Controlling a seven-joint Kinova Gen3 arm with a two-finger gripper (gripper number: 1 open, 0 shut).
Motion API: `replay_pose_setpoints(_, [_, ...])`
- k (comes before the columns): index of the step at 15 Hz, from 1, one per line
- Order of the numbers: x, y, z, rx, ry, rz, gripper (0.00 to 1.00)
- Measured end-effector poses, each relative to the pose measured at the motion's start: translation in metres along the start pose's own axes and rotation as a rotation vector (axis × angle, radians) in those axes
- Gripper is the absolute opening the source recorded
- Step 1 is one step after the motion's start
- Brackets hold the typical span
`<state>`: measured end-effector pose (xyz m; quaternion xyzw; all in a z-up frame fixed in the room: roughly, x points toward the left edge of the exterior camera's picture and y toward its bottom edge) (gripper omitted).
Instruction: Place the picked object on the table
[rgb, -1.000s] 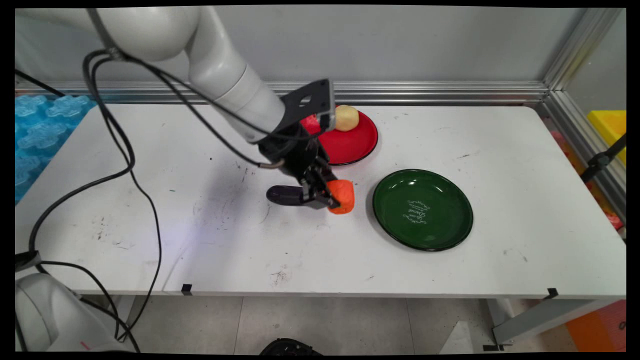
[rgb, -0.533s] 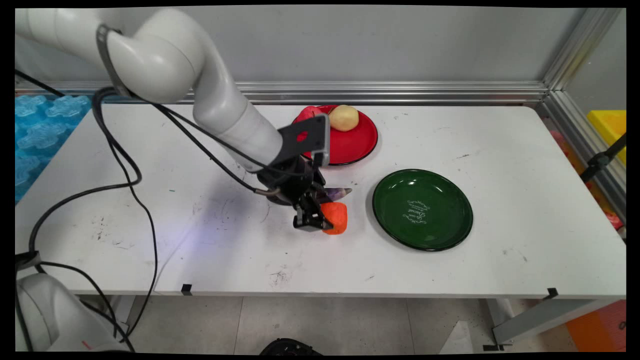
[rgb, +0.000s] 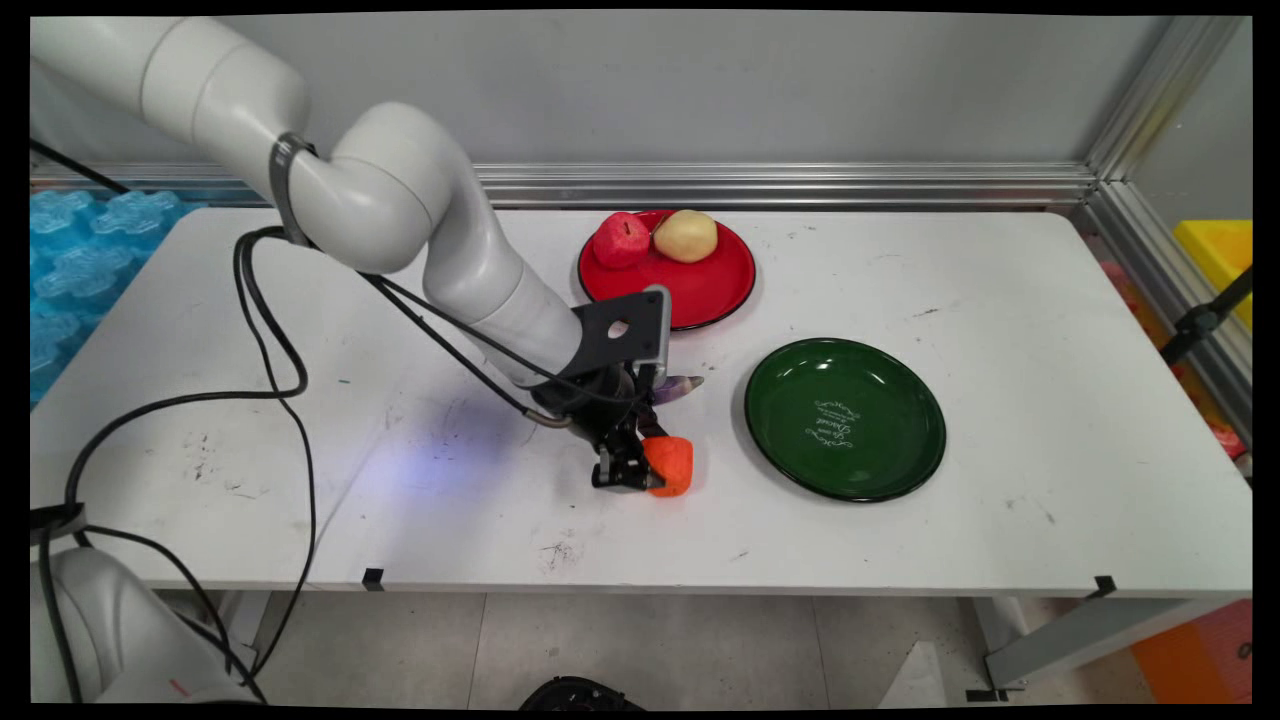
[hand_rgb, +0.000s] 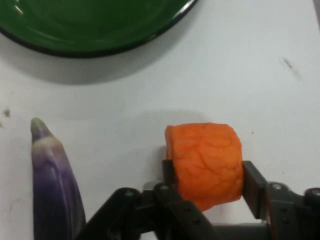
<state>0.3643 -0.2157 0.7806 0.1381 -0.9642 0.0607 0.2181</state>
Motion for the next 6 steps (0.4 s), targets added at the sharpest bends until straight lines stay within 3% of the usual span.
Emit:
replay_pose_setpoints(1, [-0.0019,0.0004,0.0023,0.000,-0.002,0.004,0.00])
replay_pose_setpoints(2, [-0.0040,0.0008,0.0042,-0.001,-0.003,0.008,1.00])
replay_pose_setpoints(6, [-0.0108,0.0027,0.0033,-0.003,0.003,0.023,1.00])
